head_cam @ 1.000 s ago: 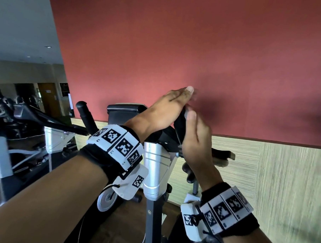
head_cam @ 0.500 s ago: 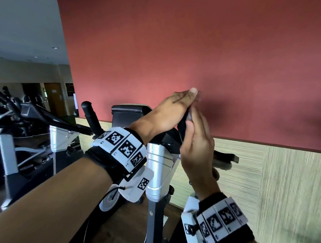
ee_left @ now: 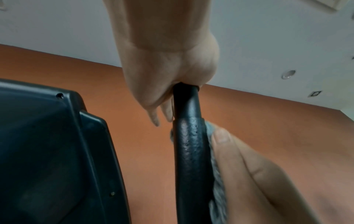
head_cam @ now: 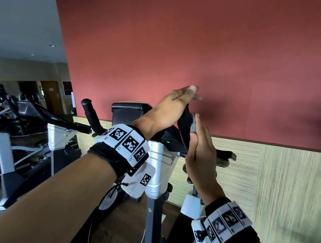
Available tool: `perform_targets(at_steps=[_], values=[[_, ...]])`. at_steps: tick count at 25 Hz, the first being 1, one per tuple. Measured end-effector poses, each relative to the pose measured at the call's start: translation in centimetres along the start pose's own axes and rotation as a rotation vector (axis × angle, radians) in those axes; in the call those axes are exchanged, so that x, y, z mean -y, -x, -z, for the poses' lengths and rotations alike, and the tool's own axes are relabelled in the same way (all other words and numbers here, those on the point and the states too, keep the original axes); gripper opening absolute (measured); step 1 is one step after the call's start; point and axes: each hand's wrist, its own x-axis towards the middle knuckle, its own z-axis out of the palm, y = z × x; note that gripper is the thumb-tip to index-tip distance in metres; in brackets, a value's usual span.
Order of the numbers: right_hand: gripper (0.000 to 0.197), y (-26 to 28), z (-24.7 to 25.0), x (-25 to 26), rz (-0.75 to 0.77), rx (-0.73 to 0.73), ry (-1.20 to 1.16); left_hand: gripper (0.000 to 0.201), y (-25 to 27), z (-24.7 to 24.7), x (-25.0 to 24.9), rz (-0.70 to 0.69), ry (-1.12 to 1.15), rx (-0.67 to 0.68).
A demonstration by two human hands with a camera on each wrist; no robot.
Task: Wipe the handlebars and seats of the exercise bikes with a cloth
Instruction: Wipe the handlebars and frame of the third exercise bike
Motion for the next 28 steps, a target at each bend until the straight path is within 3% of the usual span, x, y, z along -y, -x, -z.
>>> perform_targets(at_steps=[6,11,13,17,19,21,24,28], values=[[0.052,-3.5,-1.6,2.2,0.062,-0.093,0.083,0.045,-0.2,0.0,0.2,0.011,0.037,0.006],[0.058,1.0,1.8,0.7,0.115,0.242,0.011,0.047,-0.2,0.0,0.8,0.008,0.018,0.016],[0.057,0.5,3.0,-0.2,0.161,0.296,0.092,0.043,-0.2,0.0,0.8,-0.008,-0.005,0.03],[0.066,-2.6,2.1,0.4,0.321,0.212,0.299,0.046,0.2,0.4,-0.1,-0.012,-0.041,0.064],[0.071,-3.9,0.1,1.9,0.299,0.132,0.293,0.059,0.5,1.4,-0.6,0.012,-0.087,0.112],[0.072,-4.0,-1.4,2.5,0.236,0.04,0.257,0.061,0.3,3.0,-0.5,-0.014,-0.149,0.069],[0.073,-0.9,-1.5,1.3,0.161,-0.028,0.3,0.039,-0.8,6.2,1.7,-0.085,-0.457,-0.091],[0.067,-1.0,-2.8,2.2,0.164,-0.118,0.568,0.039,-1.6,9.1,6.5,-0.033,-0.867,0.028]])
